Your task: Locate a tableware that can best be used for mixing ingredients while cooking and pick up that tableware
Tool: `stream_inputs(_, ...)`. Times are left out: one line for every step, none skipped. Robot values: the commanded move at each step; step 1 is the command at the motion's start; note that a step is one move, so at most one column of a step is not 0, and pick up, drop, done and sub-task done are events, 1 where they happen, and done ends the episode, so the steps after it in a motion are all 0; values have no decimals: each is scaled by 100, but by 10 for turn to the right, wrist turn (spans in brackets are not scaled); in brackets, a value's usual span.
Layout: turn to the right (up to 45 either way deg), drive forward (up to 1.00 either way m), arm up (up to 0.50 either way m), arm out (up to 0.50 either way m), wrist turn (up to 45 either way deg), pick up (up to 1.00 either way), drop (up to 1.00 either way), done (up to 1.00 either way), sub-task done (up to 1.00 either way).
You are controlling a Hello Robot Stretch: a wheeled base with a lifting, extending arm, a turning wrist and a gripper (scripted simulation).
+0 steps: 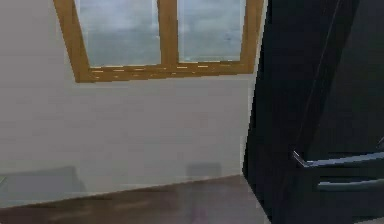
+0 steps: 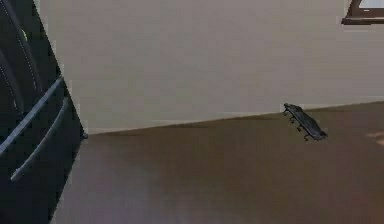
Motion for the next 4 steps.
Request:
stream_inputs(-450, 0, 0, 0, 0, 0, 0, 0, 0)
stream_inputs(-450, 0, 0, 0, 0, 0, 0, 0, 0)
stream_inputs(-450, 0, 0, 0, 0, 0, 0, 0, 0)
stream_inputs(-180, 0, 0, 0, 0, 0, 0, 0, 0)
